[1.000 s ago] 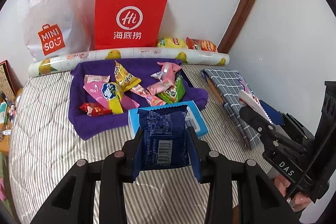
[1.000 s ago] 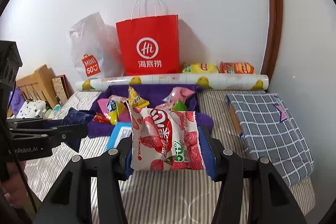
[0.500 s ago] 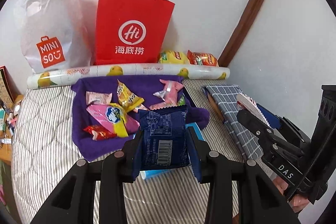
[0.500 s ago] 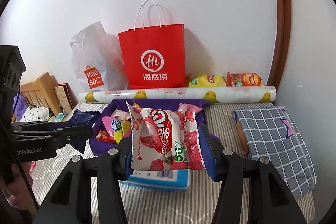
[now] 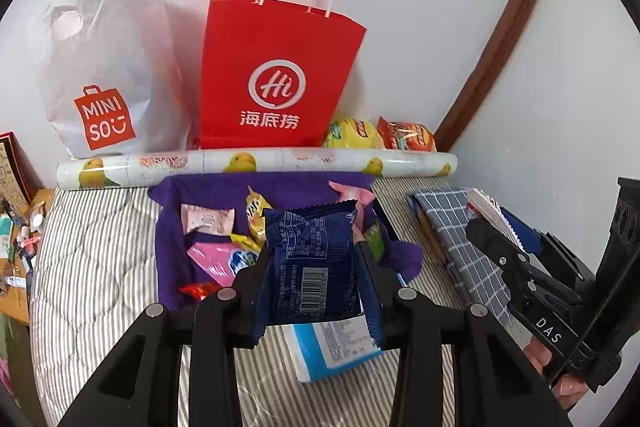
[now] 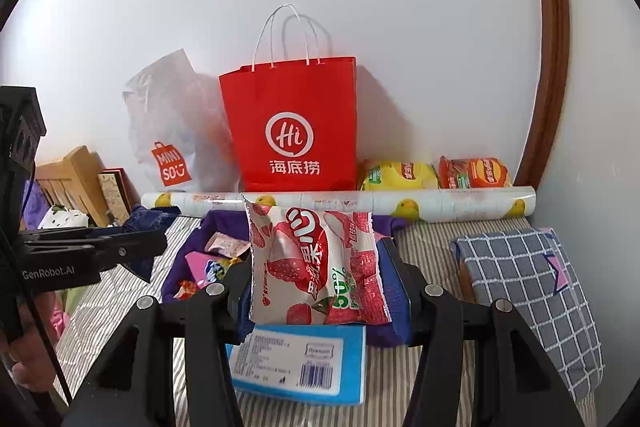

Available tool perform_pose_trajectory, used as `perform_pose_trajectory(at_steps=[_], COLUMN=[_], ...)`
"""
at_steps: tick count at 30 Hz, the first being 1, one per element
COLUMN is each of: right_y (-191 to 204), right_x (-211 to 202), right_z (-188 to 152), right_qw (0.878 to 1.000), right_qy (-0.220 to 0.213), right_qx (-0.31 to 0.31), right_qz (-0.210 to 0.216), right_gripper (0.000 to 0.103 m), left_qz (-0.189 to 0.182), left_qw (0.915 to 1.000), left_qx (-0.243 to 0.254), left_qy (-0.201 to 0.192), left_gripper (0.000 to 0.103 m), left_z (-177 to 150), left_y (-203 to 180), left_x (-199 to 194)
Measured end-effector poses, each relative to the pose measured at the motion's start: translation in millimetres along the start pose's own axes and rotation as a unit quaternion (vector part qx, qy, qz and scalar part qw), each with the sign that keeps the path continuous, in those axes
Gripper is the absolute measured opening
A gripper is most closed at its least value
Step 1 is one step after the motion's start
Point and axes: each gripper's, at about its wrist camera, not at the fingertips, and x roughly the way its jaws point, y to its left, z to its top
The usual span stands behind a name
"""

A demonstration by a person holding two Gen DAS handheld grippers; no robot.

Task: Organize snacks
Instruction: 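Carry the strawberry bag and blue biscuit packet over the purple towel, then open both tools to drop the two packets onto the purple towel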

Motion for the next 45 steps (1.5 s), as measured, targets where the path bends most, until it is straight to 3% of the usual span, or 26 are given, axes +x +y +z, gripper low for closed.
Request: perform_pose_trajectory(at_steps=[20,32,45], right_y=[2.1,-7.8,-17.1], right_x=[66.2,90.3,129.2], right_z=[27.5,25.7,15.8], right_qw=[1.000,1.000,0.998], right_qy=[0.009,0.022,0.042], right_qx=[0.003,0.004,0.022], right_qz=[0.016,0.004,0.028], right_gripper=[0.052,0.052,0.053], left_qz=[-0.004,-0.011,-0.001], left_qw=[0.9999,0.9994,0.9983], left_qx=[-0.017,-0.024,-0.036], left_qy=[0.002,0.024,0.046], left_gripper=[0.036,0.036,0.036], left_z=[50.6,53.8,53.7], left_y=[18.5,27.0,43.1], left_x=[48.4,88.3,110.5])
